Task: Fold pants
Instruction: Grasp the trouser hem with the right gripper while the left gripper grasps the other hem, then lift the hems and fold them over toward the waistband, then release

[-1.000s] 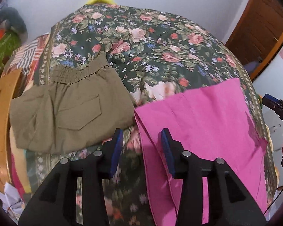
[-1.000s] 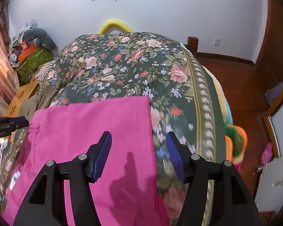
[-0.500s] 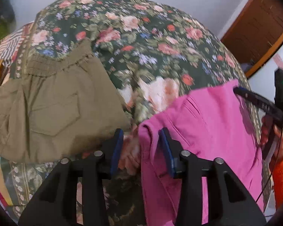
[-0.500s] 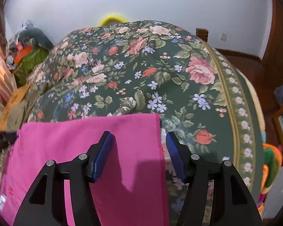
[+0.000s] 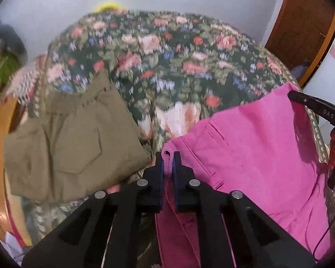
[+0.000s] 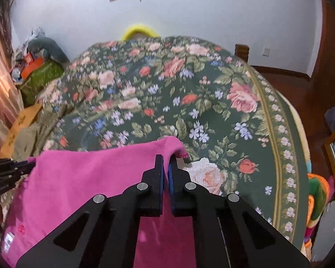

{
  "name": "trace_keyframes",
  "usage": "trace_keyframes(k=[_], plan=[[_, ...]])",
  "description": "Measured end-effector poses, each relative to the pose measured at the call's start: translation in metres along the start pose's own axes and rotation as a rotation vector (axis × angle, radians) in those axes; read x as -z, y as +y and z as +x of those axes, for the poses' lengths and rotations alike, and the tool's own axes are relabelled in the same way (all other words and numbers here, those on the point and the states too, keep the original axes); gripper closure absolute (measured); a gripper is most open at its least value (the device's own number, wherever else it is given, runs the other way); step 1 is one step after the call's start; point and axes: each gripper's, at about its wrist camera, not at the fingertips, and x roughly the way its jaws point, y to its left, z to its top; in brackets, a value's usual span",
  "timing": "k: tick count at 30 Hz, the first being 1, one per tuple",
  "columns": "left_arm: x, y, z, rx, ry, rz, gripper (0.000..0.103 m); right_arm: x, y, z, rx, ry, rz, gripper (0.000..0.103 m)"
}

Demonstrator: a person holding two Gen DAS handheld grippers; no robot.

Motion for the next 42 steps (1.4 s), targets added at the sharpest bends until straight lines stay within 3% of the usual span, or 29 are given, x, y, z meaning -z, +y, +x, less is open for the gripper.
trace_keyframes(k=[5, 8, 13, 16, 19, 23, 26, 30, 35, 42], plan=[[-0.024, 0.004, -0.035, -0.026, -0.072, -0.008, 0.096, -0.013, 0.006, -0.032, 0.013, -0.101, 0.002, 0.1], [-0.039, -0.002, -0.064, -0.099, -0.169, 0.038, 0.096, -0.027, 0.009, -0.052, 0.038, -0.151, 0.01, 0.1], [-0.042, -0.011, -0.098, -0.102, -0.247, 0.047, 0.096, -0.032, 0.019, -0.094, 0.04, -0.224, 0.012, 0.1], [-0.031, -0.015, -0.111, -0.085, -0.255, 0.047, 0.096, -0.024, 0.026, -0.116, 0.024, -0.237, -0.008, 0.1], [-0.017, -0.023, -0.123, -0.128, -0.268, 0.082, 0.096, -0.008, 0.028, -0.137, 0.026, -0.262, -0.021, 0.1], [0.007, -0.031, -0.147, -0.133, -0.291, 0.128, 0.096, 0.014, 0.031, -0.156, 0.015, -0.248, -0.036, 0.101], [0.026, -0.038, -0.165, -0.132, -0.319, 0.152, 0.096, 0.035, 0.035, -0.173, 0.016, -0.253, -0.05, 0.1], [0.059, -0.057, -0.179, -0.187, -0.356, 0.209, 0.096, 0.075, 0.04, -0.19, -0.004, -0.244, -0.033, 0.1], [0.108, -0.064, -0.184, -0.152, -0.341, 0.237, 0.096, 0.12, 0.049, -0.192, 0.012, -0.171, -0.052, 0.1], [0.166, -0.053, -0.159, -0.081, -0.172, 0.184, 0.096, 0.174, 0.049, -0.18, -0.005, -0.031, -0.033, 0.1]])
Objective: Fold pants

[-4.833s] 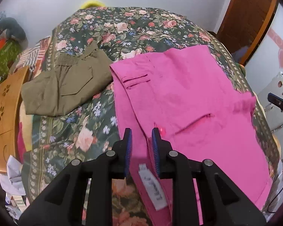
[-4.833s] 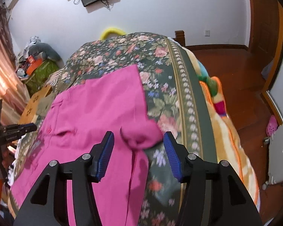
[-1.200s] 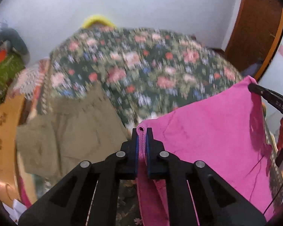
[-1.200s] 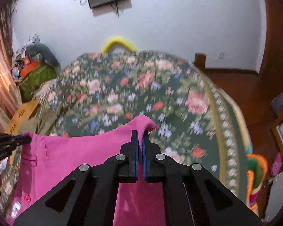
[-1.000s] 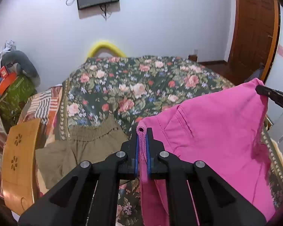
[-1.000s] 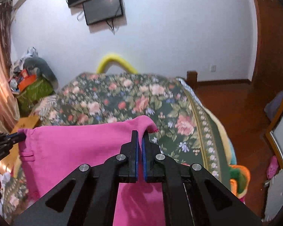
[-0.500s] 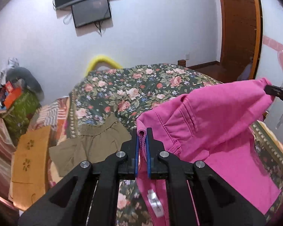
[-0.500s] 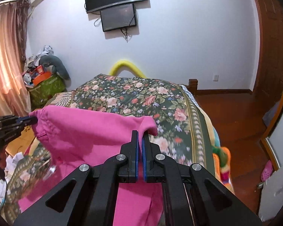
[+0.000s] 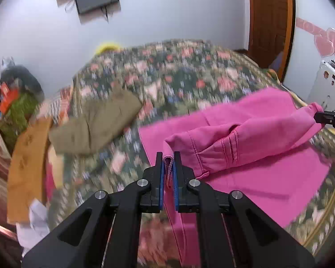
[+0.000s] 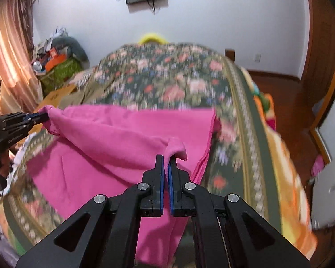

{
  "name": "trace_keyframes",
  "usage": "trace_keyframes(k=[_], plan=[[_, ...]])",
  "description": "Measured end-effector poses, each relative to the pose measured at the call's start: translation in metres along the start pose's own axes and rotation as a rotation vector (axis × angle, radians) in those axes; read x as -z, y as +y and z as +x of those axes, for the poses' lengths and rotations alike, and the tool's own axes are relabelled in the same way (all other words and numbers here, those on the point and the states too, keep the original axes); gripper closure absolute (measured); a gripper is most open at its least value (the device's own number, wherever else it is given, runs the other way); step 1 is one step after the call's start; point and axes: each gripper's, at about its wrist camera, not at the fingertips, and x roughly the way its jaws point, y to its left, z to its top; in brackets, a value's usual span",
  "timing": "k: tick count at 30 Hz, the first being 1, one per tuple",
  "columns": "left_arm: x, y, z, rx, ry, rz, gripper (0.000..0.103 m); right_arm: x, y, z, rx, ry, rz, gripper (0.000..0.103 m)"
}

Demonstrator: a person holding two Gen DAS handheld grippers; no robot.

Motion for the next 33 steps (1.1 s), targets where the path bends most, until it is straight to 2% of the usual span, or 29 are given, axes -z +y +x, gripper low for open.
trace_keyframes(k=[4, 11, 16, 17, 19, 21, 24, 26, 28, 33], plan=[[0.021, -0.001, -0.006, 0.023, 0.02, -0.001, 0.095, 0.025, 0.007, -0.005, 0.046, 0.022, -0.031, 0.1], [0.037, 0.003, -0.027, -0.017, 0.053, 0.035, 0.095, 0.042, 0.012, -0.024, 0.096, 0.045, -0.06, 0.098], [0.037, 0.022, -0.049, -0.02, 0.046, -0.033, 0.095, 0.045, 0.02, -0.042, 0.115, 0.057, -0.096, 0.097], [0.036, 0.024, -0.052, -0.016, 0.043, -0.04, 0.094, 0.045, 0.022, -0.044, 0.115, 0.057, -0.103, 0.095], [0.032, 0.026, -0.06, 0.002, 0.042, -0.05, 0.094, 0.044, 0.028, -0.05, 0.107, 0.053, -0.119, 0.082], [0.028, 0.022, -0.065, 0.027, 0.049, -0.048, 0.091, 0.041, 0.036, -0.054, 0.091, 0.04, -0.133, 0.061], [0.019, 0.009, -0.069, 0.059, 0.06, -0.034, 0.076, 0.037, 0.053, -0.056, 0.048, 0.02, -0.181, 0.06], [0.015, -0.002, -0.069, 0.072, 0.062, -0.015, 0.056, 0.036, 0.065, -0.051, 0.017, 0.029, -0.212, 0.06], [0.012, -0.017, -0.068, 0.088, 0.064, 0.019, 0.045, 0.036, 0.077, -0.041, -0.013, 0.05, -0.24, 0.06], [0.009, -0.054, -0.061, 0.09, 0.073, 0.133, 0.033, 0.044, 0.098, -0.006, -0.034, 0.139, -0.299, 0.06]])
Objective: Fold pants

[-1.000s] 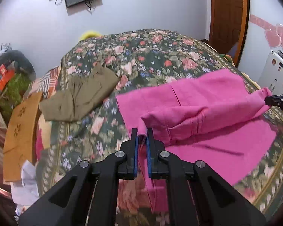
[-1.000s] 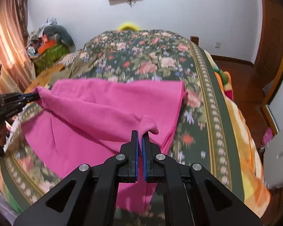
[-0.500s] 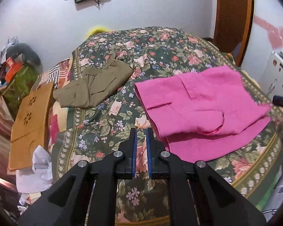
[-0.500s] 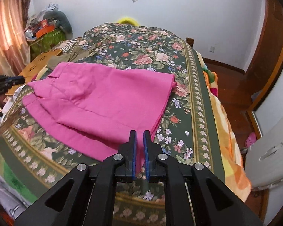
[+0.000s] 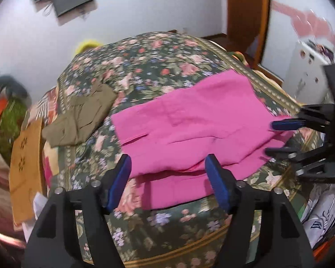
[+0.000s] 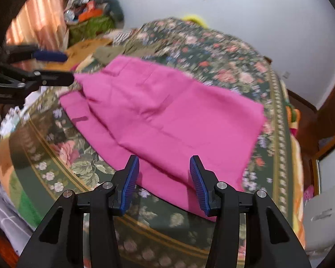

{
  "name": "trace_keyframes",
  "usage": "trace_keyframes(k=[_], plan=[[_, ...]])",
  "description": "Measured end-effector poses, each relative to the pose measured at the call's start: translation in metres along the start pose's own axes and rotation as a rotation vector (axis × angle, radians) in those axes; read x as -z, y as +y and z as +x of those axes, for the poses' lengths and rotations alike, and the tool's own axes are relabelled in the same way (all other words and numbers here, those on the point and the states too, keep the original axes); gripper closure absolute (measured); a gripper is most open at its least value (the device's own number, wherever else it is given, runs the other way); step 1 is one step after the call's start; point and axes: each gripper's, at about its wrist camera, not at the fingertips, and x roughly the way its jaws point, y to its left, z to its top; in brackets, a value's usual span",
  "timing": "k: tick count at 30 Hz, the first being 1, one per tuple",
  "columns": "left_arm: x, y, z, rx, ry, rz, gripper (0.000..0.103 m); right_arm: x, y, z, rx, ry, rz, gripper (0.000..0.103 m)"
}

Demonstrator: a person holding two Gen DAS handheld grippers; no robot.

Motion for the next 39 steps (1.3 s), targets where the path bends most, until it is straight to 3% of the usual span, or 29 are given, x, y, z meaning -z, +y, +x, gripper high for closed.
trace_keyframes(k=[5, 10, 15, 17, 18, 20, 23, 28, 34, 39], plan=[[-0.002, -0.025, 0.021, 0.016, 0.032, 0.093, 0.027, -0.001, 0.003, 0.029, -0.023, 0.065, 0.02, 0.06], [0.004, -0.042, 0.049, 0.003, 0.068, 0.184, 0.027, -0.008, -0.006, 0.032, -0.069, 0.048, 0.064, 0.092], [0.004, -0.036, 0.068, -0.064, 0.077, 0.164, 0.03, -0.014, -0.014, 0.023, -0.086, 0.012, 0.107, 0.097], [0.001, -0.029, 0.069, -0.071, 0.063, 0.132, 0.052, -0.016, -0.015, 0.022, -0.085, 0.001, 0.101, 0.098], [-0.001, -0.025, 0.067, -0.069, 0.054, 0.114, 0.057, -0.016, -0.014, 0.02, -0.081, -0.004, 0.095, 0.098], [-0.002, -0.02, 0.061, -0.054, 0.035, 0.089, 0.08, -0.016, -0.015, 0.017, -0.084, -0.012, 0.098, 0.098], [-0.001, -0.021, 0.052, -0.028, 0.019, 0.093, 0.087, -0.016, -0.016, 0.012, -0.091, -0.02, 0.104, 0.098], [0.009, -0.031, 0.04, -0.019, 0.021, 0.118, 0.088, -0.011, -0.013, 0.002, -0.088, -0.021, 0.105, 0.098], [0.02, -0.034, 0.032, 0.004, 0.047, 0.079, 0.088, 0.0, -0.007, -0.005, -0.084, -0.002, 0.094, 0.098], [0.031, -0.029, 0.017, 0.03, 0.067, 0.043, 0.075, 0.006, -0.003, -0.011, -0.056, 0.027, 0.085, 0.097]])
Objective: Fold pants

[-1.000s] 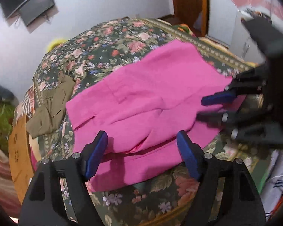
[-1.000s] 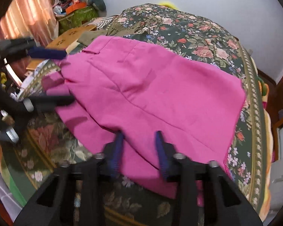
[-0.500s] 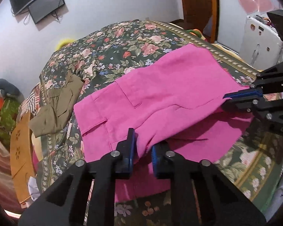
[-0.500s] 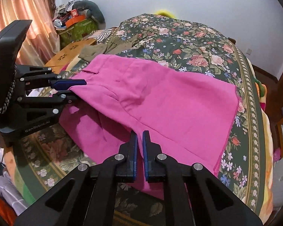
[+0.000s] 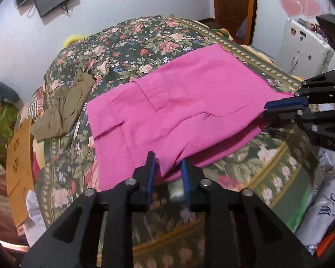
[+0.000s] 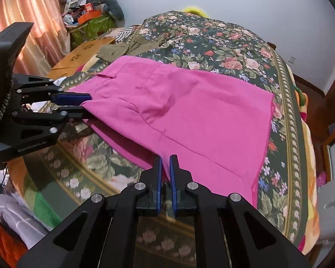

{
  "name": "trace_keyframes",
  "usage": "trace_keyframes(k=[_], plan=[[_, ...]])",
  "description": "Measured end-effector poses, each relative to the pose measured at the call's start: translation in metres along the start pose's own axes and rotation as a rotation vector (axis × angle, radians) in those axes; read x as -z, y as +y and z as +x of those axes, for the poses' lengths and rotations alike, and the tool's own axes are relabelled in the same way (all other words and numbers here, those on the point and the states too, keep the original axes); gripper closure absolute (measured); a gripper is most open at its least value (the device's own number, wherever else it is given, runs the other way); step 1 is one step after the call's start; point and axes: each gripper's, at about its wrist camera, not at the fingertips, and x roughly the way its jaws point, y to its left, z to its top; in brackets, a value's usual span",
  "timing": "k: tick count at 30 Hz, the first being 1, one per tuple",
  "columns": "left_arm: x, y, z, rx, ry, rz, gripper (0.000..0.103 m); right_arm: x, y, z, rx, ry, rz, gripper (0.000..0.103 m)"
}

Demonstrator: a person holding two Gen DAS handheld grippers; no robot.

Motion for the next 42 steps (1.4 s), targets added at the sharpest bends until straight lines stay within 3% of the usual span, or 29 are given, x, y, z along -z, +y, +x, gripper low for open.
trace_keyframes(k=[2, 6, 9, 11, 15, 18, 23, 25, 27, 31, 37, 42], plan=[[0.005, 0.007, -0.011, 0.009, -0.015, -0.025, 0.069, 0.002, -0.003, -0.008, -0.006, -0.013, 0.018, 0.094], [0.009, 0.032, -0.033, 0.0, -0.053, -0.099, 0.068, 0.002, -0.015, -0.026, -0.013, -0.058, 0.091, 0.08], [0.005, 0.059, -0.037, -0.006, -0.071, -0.186, 0.06, 0.0, -0.023, -0.033, 0.005, -0.081, 0.129, 0.079], [0.003, 0.074, -0.031, -0.011, -0.05, -0.247, 0.058, 0.0, -0.029, -0.032, 0.016, -0.082, 0.155, 0.079], [0.002, 0.09, -0.008, 0.074, 0.011, -0.334, 0.058, 0.007, -0.043, -0.027, 0.045, -0.082, 0.232, 0.076], [0.004, 0.083, 0.012, 0.118, 0.068, -0.342, 0.059, 0.018, -0.053, -0.022, 0.045, -0.07, 0.283, 0.075], [0.011, 0.069, 0.02, 0.035, 0.054, -0.282, 0.061, 0.041, -0.061, 0.006, 0.051, 0.037, 0.302, 0.075], [0.016, 0.069, 0.019, 0.005, 0.05, -0.269, 0.061, 0.05, -0.068, 0.005, 0.038, 0.011, 0.319, 0.074], [0.022, 0.071, 0.02, -0.083, 0.067, -0.264, 0.061, 0.054, -0.074, 0.001, 0.047, 0.004, 0.351, 0.075], [0.033, 0.082, 0.018, -0.032, 0.052, -0.31, 0.061, 0.063, -0.079, -0.006, 0.048, -0.018, 0.376, 0.075], [0.017, 0.085, 0.0, -0.06, 0.011, -0.273, 0.061, 0.049, -0.083, -0.015, 0.068, 0.003, 0.361, 0.074], [-0.017, 0.106, -0.011, -0.056, -0.046, -0.306, 0.06, 0.022, -0.1, -0.032, 0.095, -0.075, 0.347, 0.064]])
